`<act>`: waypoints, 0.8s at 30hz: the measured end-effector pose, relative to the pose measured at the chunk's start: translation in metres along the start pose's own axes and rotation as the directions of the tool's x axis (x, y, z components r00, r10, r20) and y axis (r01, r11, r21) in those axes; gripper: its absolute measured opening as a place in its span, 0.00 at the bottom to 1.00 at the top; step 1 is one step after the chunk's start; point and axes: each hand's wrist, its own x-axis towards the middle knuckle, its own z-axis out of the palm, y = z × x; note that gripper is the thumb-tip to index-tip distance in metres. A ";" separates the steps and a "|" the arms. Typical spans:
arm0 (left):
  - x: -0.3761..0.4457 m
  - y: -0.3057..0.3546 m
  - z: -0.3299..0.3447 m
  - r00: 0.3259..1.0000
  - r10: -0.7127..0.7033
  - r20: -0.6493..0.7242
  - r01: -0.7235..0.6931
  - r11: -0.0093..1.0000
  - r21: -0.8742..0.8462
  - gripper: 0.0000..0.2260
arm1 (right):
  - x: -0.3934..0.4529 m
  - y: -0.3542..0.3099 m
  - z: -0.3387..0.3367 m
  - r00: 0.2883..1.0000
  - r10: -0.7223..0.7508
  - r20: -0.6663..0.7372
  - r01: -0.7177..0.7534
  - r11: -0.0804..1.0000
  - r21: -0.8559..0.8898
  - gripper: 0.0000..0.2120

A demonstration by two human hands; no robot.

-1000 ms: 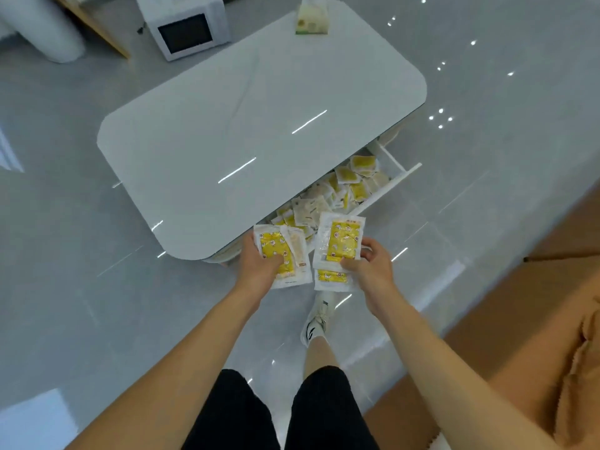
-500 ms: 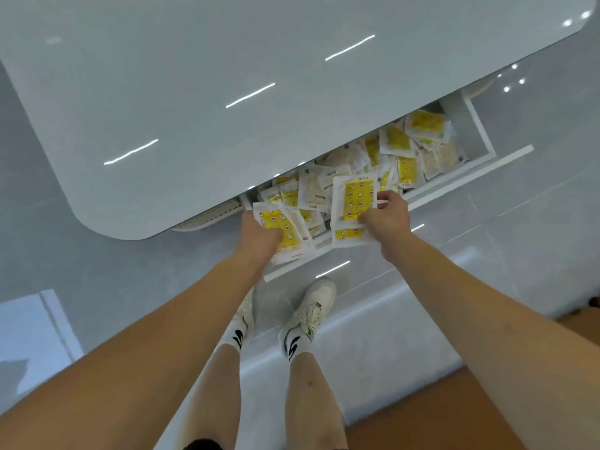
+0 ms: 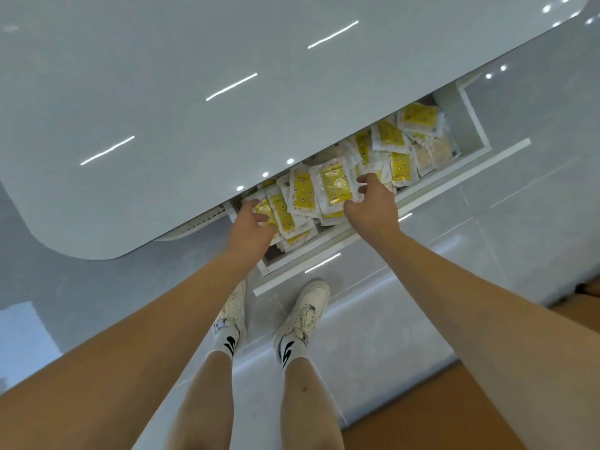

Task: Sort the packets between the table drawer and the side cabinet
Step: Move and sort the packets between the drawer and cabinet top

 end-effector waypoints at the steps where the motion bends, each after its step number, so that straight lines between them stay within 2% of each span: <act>1: -0.011 0.005 -0.005 0.999 0.034 0.025 -0.035 0.998 0.048 0.28 | -0.013 -0.004 -0.005 0.998 -0.068 0.002 0.068 0.996 -0.061 0.25; 3: -0.036 0.026 -0.020 0.991 0.081 0.111 -0.095 0.987 0.129 0.26 | -0.043 -0.018 -0.021 0.984 -0.176 0.011 0.176 0.971 -0.159 0.23; 6: -0.087 0.076 -0.046 0.964 0.167 0.206 -0.215 0.947 0.239 0.24 | -0.093 -0.040 -0.061 0.975 -0.221 -0.007 0.213 0.948 -0.238 0.23; 9: -0.145 0.135 -0.077 0.909 0.321 0.267 -0.408 0.818 0.406 0.25 | -0.149 -0.068 -0.115 0.969 -0.238 -0.062 0.207 0.925 -0.319 0.25; 10: -0.165 0.155 -0.088 0.873 0.383 0.301 -0.486 0.732 0.477 0.27 | -0.169 -0.080 -0.135 0.967 -0.243 -0.080 0.201 0.916 -0.347 0.26; 12: -0.211 0.195 -0.108 0.784 0.481 0.393 -0.612 0.496 0.615 0.29 | -0.210 -0.102 -0.174 0.957 -0.248 -0.148 0.179 0.911 -0.372 0.27; 13: -0.235 0.215 -0.117 0.737 0.517 0.435 -0.651 0.371 0.662 0.30 | -0.230 -0.114 -0.194 0.948 -0.257 -0.186 0.173 0.911 -0.375 0.27; 15: -0.285 0.251 -0.132 0.653 0.572 0.497 -0.695 0.190 0.694 0.33 | -0.275 -0.136 -0.229 0.931 -0.268 -0.247 0.166 0.915 -0.368 0.27; 17: -0.331 0.277 -0.145 0.567 0.615 0.548 -0.734 0.076 0.675 0.36 | -0.325 -0.154 -0.255 0.916 -0.266 -0.301 0.155 0.925 -0.347 0.28; 19: -0.364 0.292 -0.151 0.485 0.640 0.596 -0.779 0.006 0.628 0.37 | -0.369 -0.161 -0.271 0.885 -0.274 -0.376 0.152 0.934 -0.324 0.26; 22: -0.408 0.306 -0.146 0.329 0.623 0.710 -0.836 -0.158 0.526 0.32 | -0.439 -0.155 -0.279 0.830 -0.165 -0.533 0.033 0.968 -0.248 0.28; 24: -0.428 0.307 -0.135 0.217 0.564 0.797 -0.862 -0.272 0.427 0.31 | -0.480 -0.143 -0.268 0.786 -0.033 -0.617 -0.087 0.983 -0.164 0.29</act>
